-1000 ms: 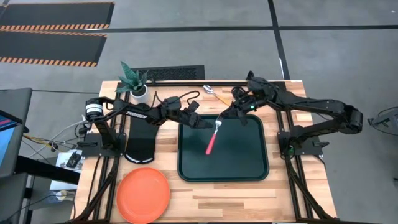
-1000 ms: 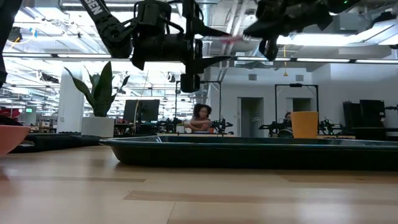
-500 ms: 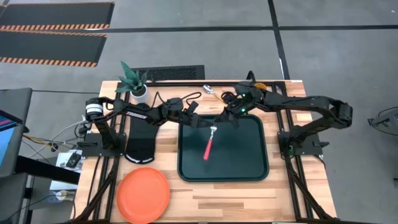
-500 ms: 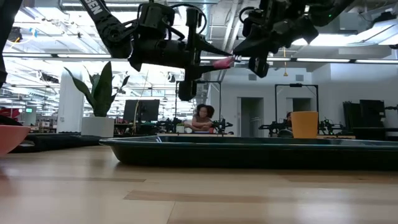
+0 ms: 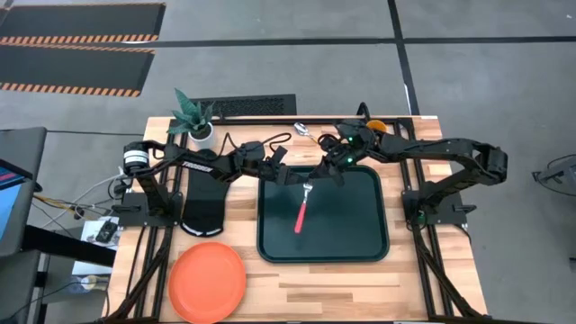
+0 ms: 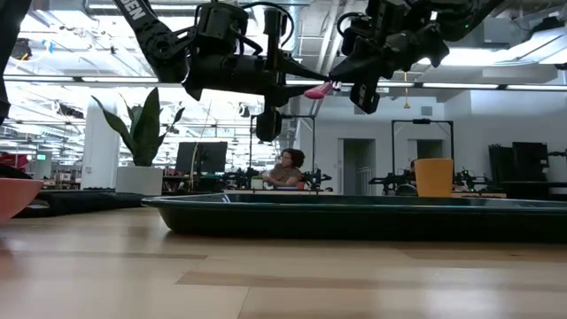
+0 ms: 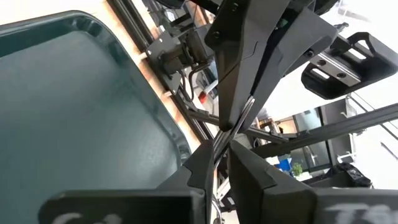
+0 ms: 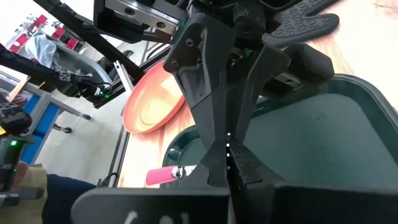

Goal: Pick and place plate/cup/fork/spoon on tray
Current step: Put the pink fork on the black tray

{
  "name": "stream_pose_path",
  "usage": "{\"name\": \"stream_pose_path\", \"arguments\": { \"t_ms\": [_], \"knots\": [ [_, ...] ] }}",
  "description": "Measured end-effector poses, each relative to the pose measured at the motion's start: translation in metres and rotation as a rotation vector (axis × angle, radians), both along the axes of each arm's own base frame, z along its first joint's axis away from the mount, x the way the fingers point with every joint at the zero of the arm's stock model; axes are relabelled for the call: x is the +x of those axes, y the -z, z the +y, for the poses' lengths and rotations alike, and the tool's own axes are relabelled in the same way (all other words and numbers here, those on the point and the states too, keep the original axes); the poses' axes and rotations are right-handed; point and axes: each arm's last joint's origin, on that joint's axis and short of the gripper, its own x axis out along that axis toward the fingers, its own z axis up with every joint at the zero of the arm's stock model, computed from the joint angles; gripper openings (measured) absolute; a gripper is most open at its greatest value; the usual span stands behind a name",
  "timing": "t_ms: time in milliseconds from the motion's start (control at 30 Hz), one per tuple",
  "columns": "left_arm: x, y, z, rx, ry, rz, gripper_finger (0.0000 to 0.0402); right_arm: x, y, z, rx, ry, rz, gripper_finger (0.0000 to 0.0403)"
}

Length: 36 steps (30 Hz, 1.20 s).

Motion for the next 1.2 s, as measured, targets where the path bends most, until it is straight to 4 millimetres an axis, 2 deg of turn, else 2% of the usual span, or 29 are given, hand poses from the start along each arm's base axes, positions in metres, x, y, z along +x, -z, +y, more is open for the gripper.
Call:
{"name": "stream_pose_path", "arguments": {
  "t_ms": [167, 400, 633, 733, 867, 1000, 1100, 1200],
  "knots": [
    [0.000, 0.000, -0.001, 0.005, 0.007, -0.001, 0.0006, 0.001, 0.000, 0.001, 0.001, -0.006, -0.003, 0.0003],
    [0.001, 0.000, -0.005, 0.023, -0.014, 0.000, 0.0002, 0.001, -0.001, 0.001, 0.011, -0.002, -0.003, 0.0015],
    [0.000, 0.009, -0.004, -0.027, -0.128, 0.112, 0.0000, -0.004, 0.001, -0.005, -0.034, 0.139, 0.053, 0.0060],
    [-0.003, 0.024, -0.004, -0.055, -0.153, 0.237, 0.0001, -0.013, -0.007, -0.012, -0.051, 0.200, 0.047, 0.0091],
    [-0.006, 0.031, -0.010, -0.049, -0.129, 0.337, 0.0002, -0.028, -0.019, -0.017, -0.059, 0.248, 0.031, 0.0131],
    [-0.005, 0.031, -0.014, -0.022, -0.097, 0.332, 0.0001, -0.044, -0.038, -0.017, -0.078, 0.277, -0.030, 0.0160],
    [-0.008, 0.035, -0.016, 0.024, -0.002, 0.359, 0.0001, -0.054, -0.047, -0.012, -0.086, 0.281, -0.050, 0.0171],
    [-0.010, 0.038, -0.019, 0.136, 0.087, 0.370, 0.0001, -0.061, -0.054, -0.008, -0.096, 0.280, -0.076, 0.0175]
  ]
}}
